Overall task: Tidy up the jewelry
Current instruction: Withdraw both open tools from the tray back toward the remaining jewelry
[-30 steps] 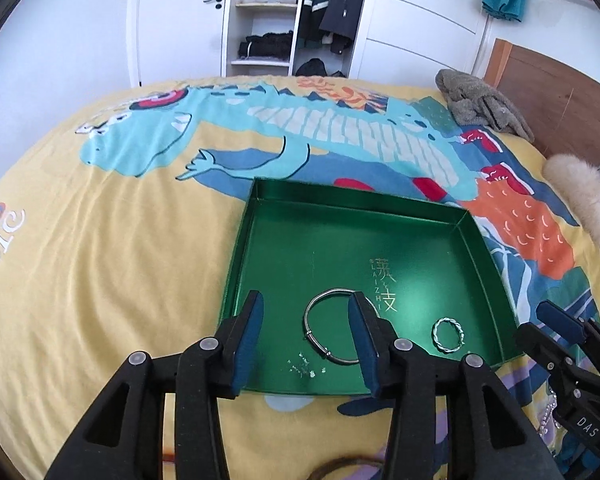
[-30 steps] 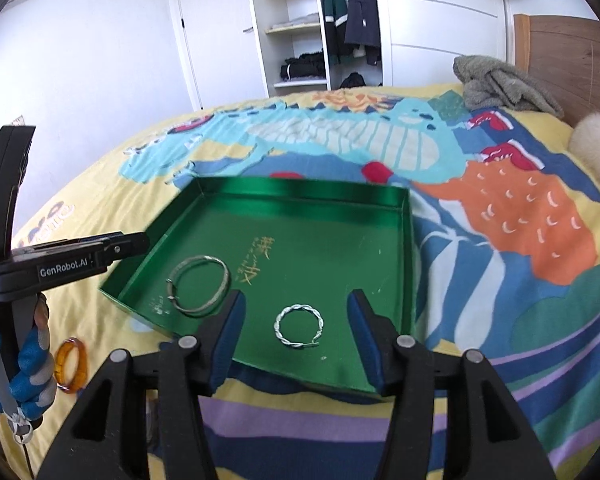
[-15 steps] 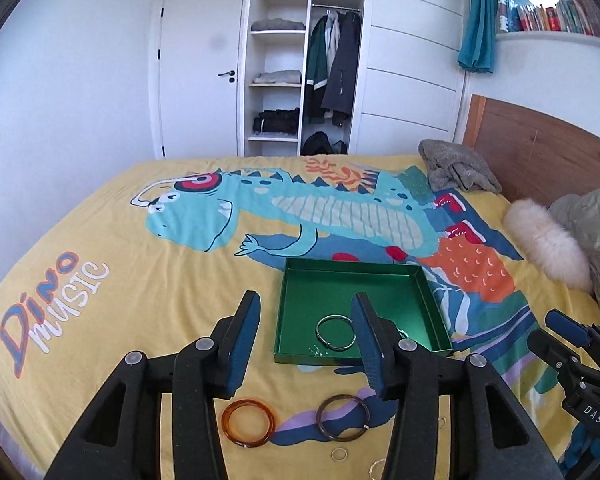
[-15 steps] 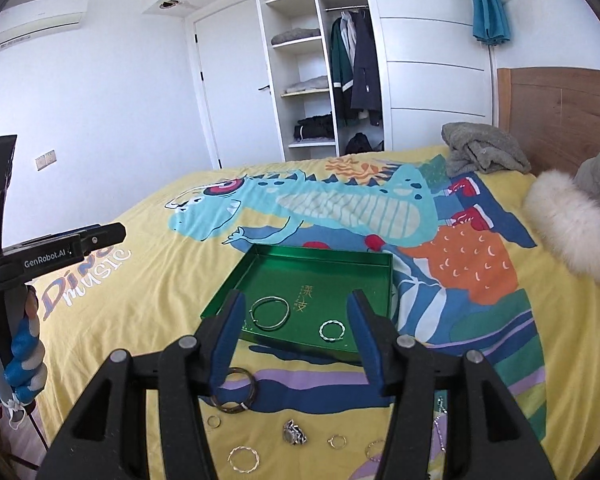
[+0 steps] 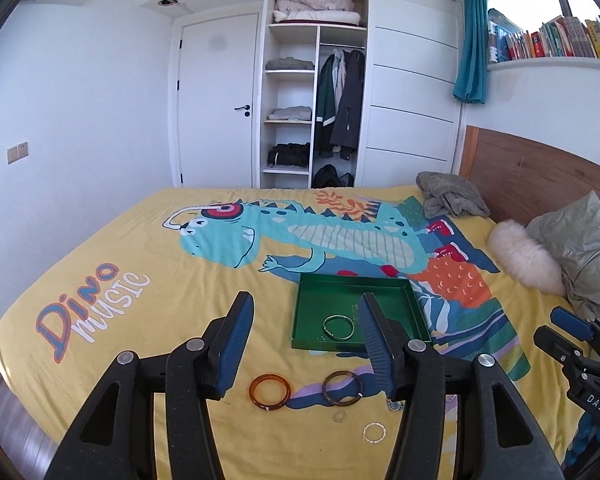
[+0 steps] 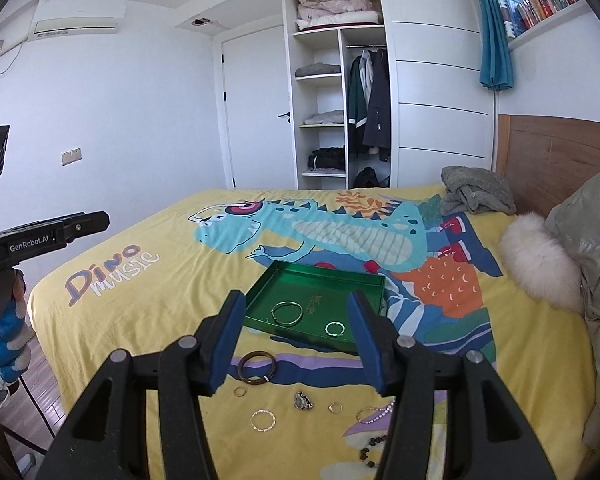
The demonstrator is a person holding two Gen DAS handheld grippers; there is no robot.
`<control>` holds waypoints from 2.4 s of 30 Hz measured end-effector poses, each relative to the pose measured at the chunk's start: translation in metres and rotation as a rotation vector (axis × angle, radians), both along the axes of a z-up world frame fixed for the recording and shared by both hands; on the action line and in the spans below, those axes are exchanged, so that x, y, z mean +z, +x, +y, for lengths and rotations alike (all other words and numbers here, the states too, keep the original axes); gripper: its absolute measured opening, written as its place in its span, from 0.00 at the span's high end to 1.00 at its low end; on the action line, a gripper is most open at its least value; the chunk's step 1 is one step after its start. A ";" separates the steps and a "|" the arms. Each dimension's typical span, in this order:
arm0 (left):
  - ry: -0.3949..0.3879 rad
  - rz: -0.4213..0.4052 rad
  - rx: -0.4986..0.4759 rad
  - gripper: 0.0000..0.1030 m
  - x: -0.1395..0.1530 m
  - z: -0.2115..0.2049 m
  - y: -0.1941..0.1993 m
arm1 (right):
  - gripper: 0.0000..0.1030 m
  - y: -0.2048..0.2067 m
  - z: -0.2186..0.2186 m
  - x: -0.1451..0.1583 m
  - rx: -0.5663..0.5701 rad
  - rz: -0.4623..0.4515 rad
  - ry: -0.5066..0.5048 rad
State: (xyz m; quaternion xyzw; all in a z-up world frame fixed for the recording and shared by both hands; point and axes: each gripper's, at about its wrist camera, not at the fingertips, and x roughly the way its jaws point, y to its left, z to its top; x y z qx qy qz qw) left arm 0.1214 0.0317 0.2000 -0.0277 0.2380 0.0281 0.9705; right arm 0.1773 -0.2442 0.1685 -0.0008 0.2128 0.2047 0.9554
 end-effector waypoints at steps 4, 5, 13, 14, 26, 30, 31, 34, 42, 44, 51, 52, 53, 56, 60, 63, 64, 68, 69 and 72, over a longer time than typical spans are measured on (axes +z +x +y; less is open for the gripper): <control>0.005 -0.030 0.002 0.47 0.016 -0.002 -0.022 | 0.50 -0.017 -0.006 0.006 0.000 -0.009 0.008; 0.009 -0.042 0.002 0.47 0.021 -0.003 -0.027 | 0.50 -0.021 -0.007 0.007 0.001 -0.013 0.010; 0.042 -0.150 -0.013 0.44 0.068 -0.013 -0.064 | 0.50 -0.059 -0.019 0.048 -0.002 -0.078 0.087; 0.046 -0.164 -0.014 0.43 0.073 -0.013 -0.069 | 0.50 -0.065 -0.020 0.055 -0.005 -0.089 0.091; 0.050 -0.171 -0.038 0.40 0.073 -0.019 -0.071 | 0.50 -0.091 -0.024 0.076 -0.008 -0.141 0.063; 0.041 -0.144 -0.045 0.40 0.059 -0.015 -0.062 | 0.50 -0.088 -0.025 0.065 -0.016 -0.126 0.052; 0.036 -0.138 -0.046 0.40 0.055 -0.014 -0.059 | 0.50 -0.087 -0.026 0.062 -0.018 -0.121 0.053; 0.016 -0.119 -0.048 0.40 0.043 -0.008 -0.051 | 0.50 -0.082 -0.027 0.053 -0.023 -0.108 0.048; -0.037 -0.059 -0.041 0.40 0.005 0.011 -0.038 | 0.50 -0.068 -0.028 0.026 -0.042 -0.064 0.019; -0.034 -0.048 -0.036 0.40 -0.004 0.011 -0.036 | 0.50 -0.065 -0.027 0.020 -0.038 -0.051 0.014; -0.038 -0.017 -0.054 0.38 -0.030 0.006 -0.039 | 0.50 -0.058 -0.022 -0.005 -0.025 -0.013 -0.013; -0.037 -0.013 -0.059 0.37 -0.033 0.004 -0.040 | 0.50 -0.057 -0.022 -0.009 -0.022 -0.007 -0.015; -0.038 -0.009 -0.064 0.37 -0.036 0.001 -0.040 | 0.50 -0.056 -0.023 -0.012 -0.018 -0.002 -0.015; -0.048 0.001 -0.079 0.36 -0.044 -0.005 -0.040 | 0.50 -0.055 -0.025 -0.021 -0.017 0.012 -0.020; -0.046 0.005 -0.087 0.32 -0.053 -0.010 -0.041 | 0.50 -0.056 -0.032 -0.030 -0.016 0.025 -0.025; -0.044 0.011 -0.089 0.32 -0.059 -0.014 -0.041 | 0.50 -0.055 -0.039 -0.037 -0.023 0.035 -0.021; -0.044 0.014 -0.090 0.32 -0.061 -0.015 -0.041 | 0.50 -0.055 -0.041 -0.039 -0.026 0.039 -0.019; -0.050 0.030 -0.092 0.31 -0.070 -0.019 -0.040 | 0.50 -0.052 -0.050 -0.047 -0.037 0.053 -0.012; -0.053 0.034 -0.091 0.31 -0.072 -0.020 -0.039 | 0.50 -0.050 -0.053 -0.049 -0.039 0.058 -0.010; -0.065 0.046 -0.088 0.30 -0.077 -0.020 -0.036 | 0.50 -0.046 -0.057 -0.057 -0.042 0.075 -0.005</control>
